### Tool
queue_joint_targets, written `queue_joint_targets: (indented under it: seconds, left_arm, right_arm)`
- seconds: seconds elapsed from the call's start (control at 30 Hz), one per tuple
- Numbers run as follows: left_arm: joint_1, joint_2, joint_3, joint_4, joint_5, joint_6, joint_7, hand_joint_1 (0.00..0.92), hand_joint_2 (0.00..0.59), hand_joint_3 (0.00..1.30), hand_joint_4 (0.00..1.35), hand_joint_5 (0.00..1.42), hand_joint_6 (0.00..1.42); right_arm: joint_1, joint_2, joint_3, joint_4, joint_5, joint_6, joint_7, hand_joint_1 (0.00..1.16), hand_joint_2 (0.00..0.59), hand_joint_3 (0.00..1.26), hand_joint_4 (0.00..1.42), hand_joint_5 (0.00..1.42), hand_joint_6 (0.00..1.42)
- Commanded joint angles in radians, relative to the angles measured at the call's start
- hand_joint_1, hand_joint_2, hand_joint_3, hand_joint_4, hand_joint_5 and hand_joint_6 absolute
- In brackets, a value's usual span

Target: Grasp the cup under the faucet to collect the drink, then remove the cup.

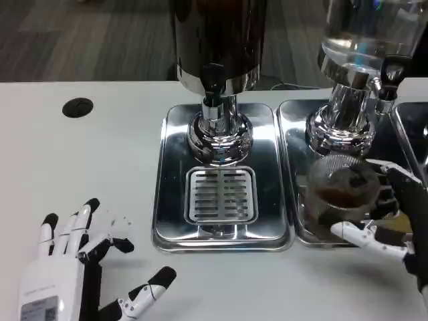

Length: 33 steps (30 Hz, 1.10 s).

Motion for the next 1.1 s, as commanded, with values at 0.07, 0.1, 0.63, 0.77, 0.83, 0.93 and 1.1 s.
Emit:
queue_joint_targets:
  seconds: [0.07,0.1,0.63,0.77,0.83,0.93,1.1]
  left_arm:
    - [-0.007,0.008,-0.007,0.017,0.004,-0.008,0.000,0.000,0.110,0.62,0.02,0.13,0.01]
    - [-0.008,0.008,-0.008,0.018,0.004,-0.008,0.000,0.000,0.110,0.62,0.02,0.13,0.01]
    - [-0.011,0.007,-0.007,0.016,0.002,-0.007,-0.008,0.000,0.111,0.60,0.01,0.13,0.01]
    - [-0.009,0.009,-0.012,0.010,0.012,-0.004,-0.008,0.000,0.111,0.60,0.01,0.13,0.01]
    - [-0.010,0.007,-0.016,0.008,0.015,-0.003,-0.010,0.000,0.111,0.60,0.01,0.13,0.01]
    - [-0.010,0.006,-0.020,0.006,0.017,0.000,-0.011,0.000,0.111,0.60,0.01,0.13,0.01]
    - [-0.007,0.007,-0.025,0.003,0.022,0.005,-0.009,0.000,0.111,0.60,0.01,0.13,0.01]
  right_arm:
    - [0.027,-0.004,-0.014,-0.055,0.022,-0.063,0.007,0.86,0.209,0.85,1.00,0.87,0.69]
    - [0.035,-0.003,-0.014,-0.058,0.023,-0.069,0.008,0.86,0.210,0.85,1.00,0.88,0.69]
    - [0.124,-0.001,-0.002,-0.061,0.020,-0.174,0.033,0.85,0.223,0.85,1.00,0.87,0.69]
    - [0.139,0.001,0.002,-0.041,0.017,-0.195,0.031,0.85,0.224,0.85,1.00,0.87,0.69]
    - [0.146,0.001,0.006,-0.028,0.012,-0.207,0.027,0.85,0.224,0.85,1.00,0.87,0.69]
    - [0.161,0.003,0.009,-0.020,0.008,-0.228,0.022,0.85,0.224,0.85,1.00,0.87,0.70]
    - [0.174,0.007,0.008,0.002,0.002,-0.255,0.010,0.85,0.223,0.85,1.00,0.87,0.70]
